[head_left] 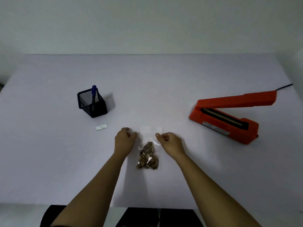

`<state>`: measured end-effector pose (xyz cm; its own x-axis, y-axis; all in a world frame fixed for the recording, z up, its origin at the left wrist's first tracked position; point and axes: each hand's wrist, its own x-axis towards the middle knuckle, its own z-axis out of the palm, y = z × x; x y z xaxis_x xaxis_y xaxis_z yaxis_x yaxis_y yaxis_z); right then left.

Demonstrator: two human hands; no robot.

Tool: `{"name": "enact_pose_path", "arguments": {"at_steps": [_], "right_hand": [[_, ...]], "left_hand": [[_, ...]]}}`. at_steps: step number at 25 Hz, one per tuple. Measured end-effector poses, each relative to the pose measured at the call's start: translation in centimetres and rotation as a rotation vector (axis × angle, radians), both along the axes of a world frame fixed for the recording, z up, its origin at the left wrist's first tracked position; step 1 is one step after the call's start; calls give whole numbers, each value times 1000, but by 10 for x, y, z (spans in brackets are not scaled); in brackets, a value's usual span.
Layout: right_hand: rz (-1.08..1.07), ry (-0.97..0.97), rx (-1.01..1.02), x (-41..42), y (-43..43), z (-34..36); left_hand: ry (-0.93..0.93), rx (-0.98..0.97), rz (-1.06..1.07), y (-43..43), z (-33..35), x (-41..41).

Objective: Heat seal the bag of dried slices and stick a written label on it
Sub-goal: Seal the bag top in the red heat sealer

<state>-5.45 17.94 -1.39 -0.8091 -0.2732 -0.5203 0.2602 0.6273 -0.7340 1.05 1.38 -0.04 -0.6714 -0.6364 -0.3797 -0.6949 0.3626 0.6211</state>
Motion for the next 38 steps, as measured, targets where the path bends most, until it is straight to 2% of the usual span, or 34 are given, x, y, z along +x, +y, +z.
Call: {"name": "enact_pose_path", "arguments": {"at_steps": [4,8,14,19,23,29,34,38], "right_hand": [[-57,-15,-128,-1,-20,-8],[-135,-25,-322,4,-15,-6],[-238,-68,-372,3,14,2],[-370,-108,-439,-8,67,16],[-495,-133,-480,-20,130,25],[-570,-94,-463,-34,187,31],[-610,-110,-521,-38,198,27],[-659,-51,-506,-38,195,22]], "left_hand": [[18,89,-1,1,-8,0],[50,186,-117,0,-8,0],[183,576,-185,13,-7,-9],[225,768,-222,60,-2,-39],[193,813,-330,118,-3,-63],[147,829,-468,179,-3,-81],[204,833,-380,200,-1,-90],[219,804,-346,202,1,-98]]}}
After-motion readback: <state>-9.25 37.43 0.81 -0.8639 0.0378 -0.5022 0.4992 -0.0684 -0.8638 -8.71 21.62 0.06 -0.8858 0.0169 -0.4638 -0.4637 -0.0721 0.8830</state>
